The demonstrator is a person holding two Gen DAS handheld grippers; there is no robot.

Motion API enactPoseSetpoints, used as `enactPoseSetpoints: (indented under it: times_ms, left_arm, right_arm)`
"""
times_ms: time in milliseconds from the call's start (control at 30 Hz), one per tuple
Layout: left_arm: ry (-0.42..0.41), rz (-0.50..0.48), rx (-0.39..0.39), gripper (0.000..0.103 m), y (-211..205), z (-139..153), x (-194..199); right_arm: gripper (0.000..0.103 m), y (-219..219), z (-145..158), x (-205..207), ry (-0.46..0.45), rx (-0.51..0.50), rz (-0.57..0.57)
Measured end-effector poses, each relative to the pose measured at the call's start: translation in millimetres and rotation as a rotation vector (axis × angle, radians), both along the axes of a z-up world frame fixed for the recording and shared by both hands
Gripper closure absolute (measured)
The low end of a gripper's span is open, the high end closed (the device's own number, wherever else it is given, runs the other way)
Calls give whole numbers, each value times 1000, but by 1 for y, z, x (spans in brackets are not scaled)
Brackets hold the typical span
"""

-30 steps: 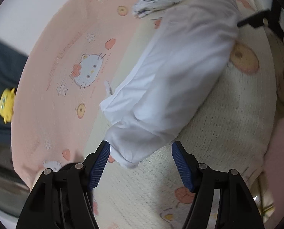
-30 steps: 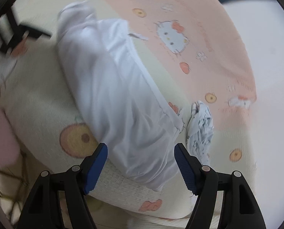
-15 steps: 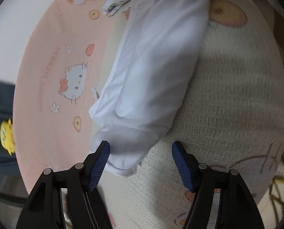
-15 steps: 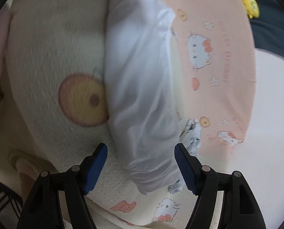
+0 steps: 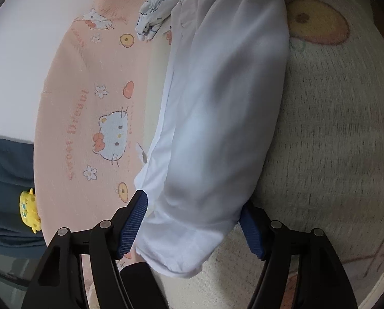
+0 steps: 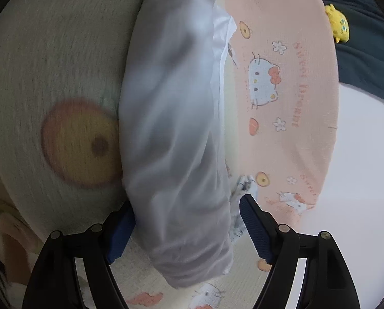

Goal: Fold clothes

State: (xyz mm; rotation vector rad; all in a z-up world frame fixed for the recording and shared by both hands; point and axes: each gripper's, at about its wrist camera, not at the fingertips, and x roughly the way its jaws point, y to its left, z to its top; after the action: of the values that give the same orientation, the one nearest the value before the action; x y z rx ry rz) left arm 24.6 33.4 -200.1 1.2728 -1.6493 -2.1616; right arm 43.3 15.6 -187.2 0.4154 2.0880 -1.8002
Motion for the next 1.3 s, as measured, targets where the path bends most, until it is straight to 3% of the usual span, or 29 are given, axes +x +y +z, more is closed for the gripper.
enactPoseSetpoints:
  times_ms: [100,267,333,400,467,667,767,1100,1300]
  left_arm:
    - [5,26,16,34,-10,2,2]
    - [32,35,47,34,-17,4,4]
    - [48,38,66,34,-18,4,6]
    - [62,58,120,34,-24,8,6]
    - [69,96,193,34,-34,13,3]
    - [13,229,484,52,-58,29,-3]
    - [-2,257,561,52,-63,31,-2]
    - [-90,363,735,53,-79,41,-14]
    - [-171,492,888,53,-100,53,-38]
  right_arm:
    - [25,16,-7,-1,56,16,2]
    - [25,19,-3,-7,28,-32,-29]
    - [34,19,-4,-7,6,-29,-35]
    - [46,20,-1,-10,-52,-63,-71]
    - [51,22,5,-16,-118,-128,-125]
    - [55,36,30,-49,-340,-358,-292]
    - [55,43,36,-61,-423,-423,-338]
    - [55,45,41,-65,-493,-454,-366]
    - [58,55,62,-100,-625,-587,-456]
